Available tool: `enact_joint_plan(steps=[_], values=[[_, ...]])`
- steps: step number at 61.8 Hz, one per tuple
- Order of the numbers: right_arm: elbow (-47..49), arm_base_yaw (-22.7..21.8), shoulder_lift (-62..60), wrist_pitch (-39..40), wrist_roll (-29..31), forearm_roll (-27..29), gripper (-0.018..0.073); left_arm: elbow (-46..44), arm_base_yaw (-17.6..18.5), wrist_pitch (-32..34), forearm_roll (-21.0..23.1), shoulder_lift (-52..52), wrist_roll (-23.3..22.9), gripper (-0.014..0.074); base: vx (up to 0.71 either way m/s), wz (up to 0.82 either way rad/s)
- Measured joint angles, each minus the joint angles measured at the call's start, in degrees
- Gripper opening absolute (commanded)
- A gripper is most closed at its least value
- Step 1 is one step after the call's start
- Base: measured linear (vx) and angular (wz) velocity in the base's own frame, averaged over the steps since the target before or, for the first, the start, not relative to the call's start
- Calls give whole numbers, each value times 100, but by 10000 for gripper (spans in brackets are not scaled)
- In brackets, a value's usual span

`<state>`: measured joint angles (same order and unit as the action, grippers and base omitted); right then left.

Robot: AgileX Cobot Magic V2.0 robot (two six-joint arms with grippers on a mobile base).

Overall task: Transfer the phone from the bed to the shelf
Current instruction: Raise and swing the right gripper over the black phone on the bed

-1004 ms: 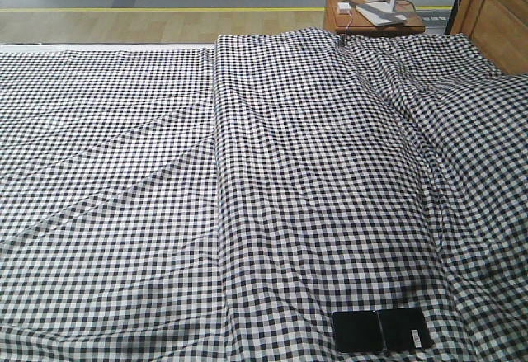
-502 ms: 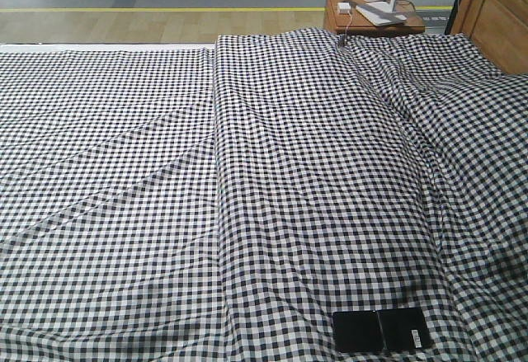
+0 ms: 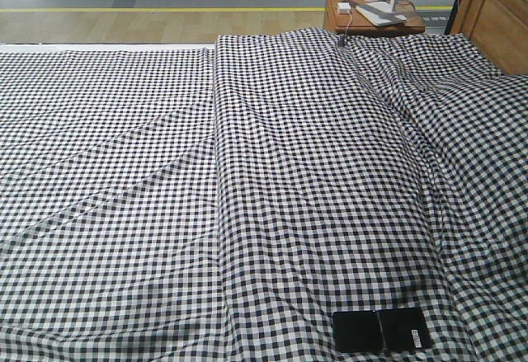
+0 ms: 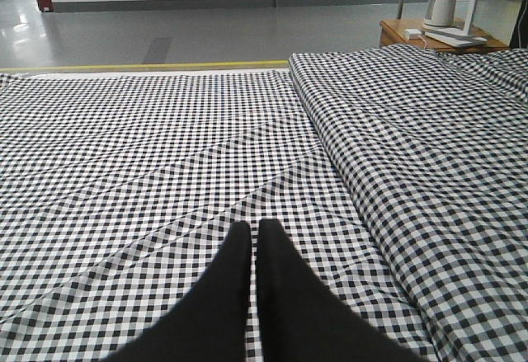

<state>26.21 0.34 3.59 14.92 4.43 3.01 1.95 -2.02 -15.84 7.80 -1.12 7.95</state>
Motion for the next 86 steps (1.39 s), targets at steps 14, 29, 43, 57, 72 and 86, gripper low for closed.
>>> enact_joint_plan(steps=[14, 29, 43, 57, 72, 86], values=[[1641, 0, 1090, -1924, 27, 0, 4, 0, 0, 0, 0, 0, 0, 1, 0, 0], [2664, 0, 2367, -3926, 27, 0, 75, 0, 0, 0, 0, 0, 0, 1, 0, 0], [2753, 0, 3313, -5214, 28, 6, 312, 0, 0, 0, 0, 0, 0, 1, 0, 0], [2753, 0, 3999, -5804, 28, 20, 662, 0, 0, 0, 0, 0, 0, 1, 0, 0], [2753, 0, 4321, -5886, 28, 20, 718, 0, 0, 0, 0, 0, 0, 1, 0, 0], [2753, 0, 4345, -5894, 28, 20, 663, 0, 0, 0, 0, 0, 0, 1, 0, 0]])
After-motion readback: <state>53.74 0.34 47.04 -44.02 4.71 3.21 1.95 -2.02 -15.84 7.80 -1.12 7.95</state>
